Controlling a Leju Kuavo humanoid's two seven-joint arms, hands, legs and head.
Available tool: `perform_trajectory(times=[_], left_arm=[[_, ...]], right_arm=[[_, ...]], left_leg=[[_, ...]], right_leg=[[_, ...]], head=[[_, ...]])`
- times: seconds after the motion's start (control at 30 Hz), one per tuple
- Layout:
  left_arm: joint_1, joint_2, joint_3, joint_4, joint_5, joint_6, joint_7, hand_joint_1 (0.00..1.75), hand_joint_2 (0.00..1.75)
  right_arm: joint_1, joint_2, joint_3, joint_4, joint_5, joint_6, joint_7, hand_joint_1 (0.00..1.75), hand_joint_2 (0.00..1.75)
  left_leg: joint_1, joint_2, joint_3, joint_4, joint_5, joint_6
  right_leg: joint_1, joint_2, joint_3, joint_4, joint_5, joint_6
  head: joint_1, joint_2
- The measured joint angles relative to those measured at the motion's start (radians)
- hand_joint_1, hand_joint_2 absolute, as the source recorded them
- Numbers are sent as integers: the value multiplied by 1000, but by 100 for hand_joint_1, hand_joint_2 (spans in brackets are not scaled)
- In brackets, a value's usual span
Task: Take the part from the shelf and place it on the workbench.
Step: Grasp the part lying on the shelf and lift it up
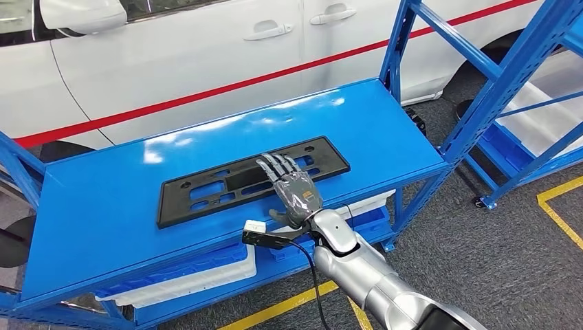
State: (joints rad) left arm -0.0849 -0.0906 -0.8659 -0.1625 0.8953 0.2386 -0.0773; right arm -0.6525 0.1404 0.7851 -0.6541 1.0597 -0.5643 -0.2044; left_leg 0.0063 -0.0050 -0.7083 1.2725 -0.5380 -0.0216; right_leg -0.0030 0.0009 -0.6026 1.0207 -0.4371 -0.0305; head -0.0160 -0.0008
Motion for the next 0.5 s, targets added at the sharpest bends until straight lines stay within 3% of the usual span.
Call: perform_trajectory(times=[0.07,0.13,0.23,0.3,0.43,0.47,0.5], left_arm=[[-1,2,0,0,2,-1,-3,0,0],[-3,3,0,0,2,-3,-9,0,0],[-3,4,0,0,4,-8,-14,0,0],[-3,4,0,0,5,-11,-15,0,0],[-4,6,0,0,6,-11,-18,0,0],[-3,6,0,0,7,-11,-19,0,0],[-3,7,0,0,8,-11,-20,0,0]], right_arm=[[-10,7,0,18,-3,-1,0,0,175],[-27,15,0,40,-9,-2,1,0,175],[-58,30,0,85,-24,-3,-2,0,175],[-77,40,0,111,-33,-3,-9,0,175],[-94,49,0,156,-44,-2,-20,0,175],[-95,52,0,166,-45,-1,-20,0,175],[-97,56,0,175,-44,1,-20,0,175]], left_leg=[[2,0,56,-126,68,3],[-1,-1,104,-228,101,11],[-3,-2,111,-251,103,27],[-1,-1,115,-260,109,39],[-1,-1,118,-264,111,52],[-1,-1,118,-264,110,51],[-1,-1,118,-262,109,51]], right_leg=[[0,2,1,4,-4,3],[3,4,-2,9,-7,11],[2,4,-6,10,-6,27],[0,4,-18,37,-26,37],[-5,4,-124,255,-124,48],[-6,4,-137,276,-122,49],[-7,4,-132,261,-102,49]], head=[[0,0],[1,0],[1,0],[2,0],[3,0],[3,0],[3,0]])
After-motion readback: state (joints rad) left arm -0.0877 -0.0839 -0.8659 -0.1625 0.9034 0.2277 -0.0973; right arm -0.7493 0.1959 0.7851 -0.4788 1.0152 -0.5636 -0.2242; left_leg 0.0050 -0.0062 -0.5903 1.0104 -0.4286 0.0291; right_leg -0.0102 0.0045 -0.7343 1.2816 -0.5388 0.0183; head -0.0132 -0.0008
